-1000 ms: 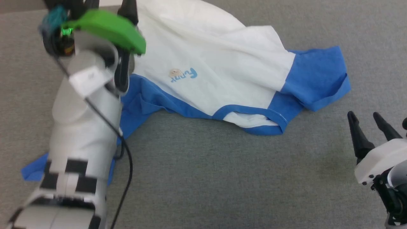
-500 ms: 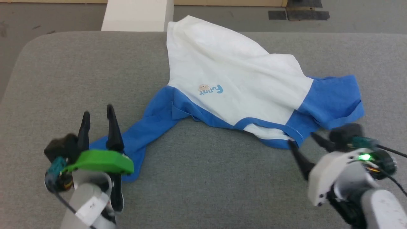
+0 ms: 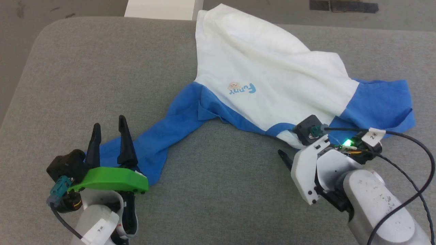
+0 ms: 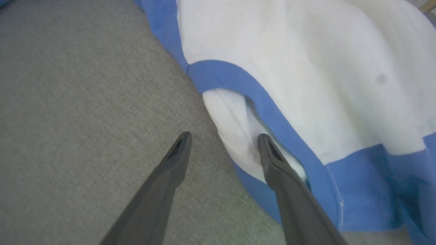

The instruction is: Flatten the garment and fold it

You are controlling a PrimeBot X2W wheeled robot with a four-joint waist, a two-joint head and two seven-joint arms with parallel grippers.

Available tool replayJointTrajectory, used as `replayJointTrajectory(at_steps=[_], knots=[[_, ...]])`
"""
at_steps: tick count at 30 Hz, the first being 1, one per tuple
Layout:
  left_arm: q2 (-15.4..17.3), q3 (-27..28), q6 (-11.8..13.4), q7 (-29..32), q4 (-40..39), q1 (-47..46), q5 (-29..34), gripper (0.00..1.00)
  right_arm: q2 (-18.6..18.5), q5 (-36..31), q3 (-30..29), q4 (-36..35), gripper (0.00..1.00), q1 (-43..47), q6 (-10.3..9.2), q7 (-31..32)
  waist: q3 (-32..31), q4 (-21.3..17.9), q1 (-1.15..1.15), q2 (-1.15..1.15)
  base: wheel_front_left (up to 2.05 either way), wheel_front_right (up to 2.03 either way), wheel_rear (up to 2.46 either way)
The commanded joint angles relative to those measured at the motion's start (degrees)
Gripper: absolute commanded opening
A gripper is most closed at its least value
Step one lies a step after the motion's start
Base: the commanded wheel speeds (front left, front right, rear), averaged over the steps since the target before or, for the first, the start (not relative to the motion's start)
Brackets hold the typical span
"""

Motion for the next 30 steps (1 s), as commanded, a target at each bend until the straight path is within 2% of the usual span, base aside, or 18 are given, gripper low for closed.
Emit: replayJointTrajectory(at_steps=[1,7,8,9,10,15,19,23,26,29,30], knots=[[-0.1,-0.2,0.3,0.1,-0.3,-0.2,0.4,1.00,0.1,-0.2,0.4,1.3,1.00,-1.4,-0.11,0.1,1.1,1.1,0.00,0.00,0.00,0.00,0.00],[-0.3,-0.9,0.2,0.0,0.2,-0.4,0.1,1.00,0.0,0.7,2.6,6.7,1.00,-3.8,-0.11,0.1,1.6,1.8,0.00,0.00,0.00,0.00,0.00],[-0.3,-0.9,0.2,-0.1,0.3,-0.4,0.0,1.00,0.0,1.1,2.8,7.2,0.40,-4.1,-0.11,0.1,1.5,1.8,0.00,0.00,0.00,0.00,0.00],[-0.3,-0.9,0.2,-0.1,0.4,-0.3,0.0,1.00,-0.1,1.6,3.2,7.4,0.02,-4.3,-0.11,-0.1,1.4,1.7,0.00,0.00,0.00,0.00,0.00],[-0.3,-0.9,0.2,-0.1,0.5,-0.2,-0.1,1.00,-0.2,2.6,3.5,7.4,0.00,-4.3,-0.11,-0.1,1.2,1.7,0.00,0.00,0.00,0.00,0.00],[0.1,-1.0,0.3,0.1,1.1,0.2,-0.2,1.00,-3.4,10.6,6.1,3.5,0.00,-3.6,-0.11,2.5,-0.5,1.4,0.00,0.00,0.00,0.00,0.00],[0.6,-1.1,0.4,0.6,1.1,0.6,-0.1,1.00,-9.9,24.0,8.0,-5.2,0.00,-0.8,-0.11,10.9,-2.2,1.4,0.00,0.00,0.00,0.00,0.00],[1.3,-0.9,0.7,1.2,0.9,1.5,-0.3,1.00,-16.8,35.9,3.5,-13.1,0.00,4.2,-0.11,21.2,-3.8,1.0,0.00,0.00,0.00,0.00,0.00],[1.5,-0.8,1.0,1.6,0.6,2.1,-0.3,1.00,-19.7,37.8,-0.1,-15.2,0.00,8.1,-0.11,26.8,-4.6,0.9,0.00,0.00,0.00,0.00,0.00],[1.6,-0.8,1.1,1.9,0.4,2.7,-0.5,1.00,-19.4,36.9,-3.1,-15.8,0.00,11.3,-0.11,29.1,-5.3,0.7,0.00,0.00,0.00,0.00,0.00],[1.6,-0.8,1.2,2.0,0.4,2.9,-0.7,1.00,-18.4,36.3,-4.5,-15.7,0.49,12.1,-0.11,28.8,-5.6,0.6,0.00,0.00,0.00,0.00,0.00]])
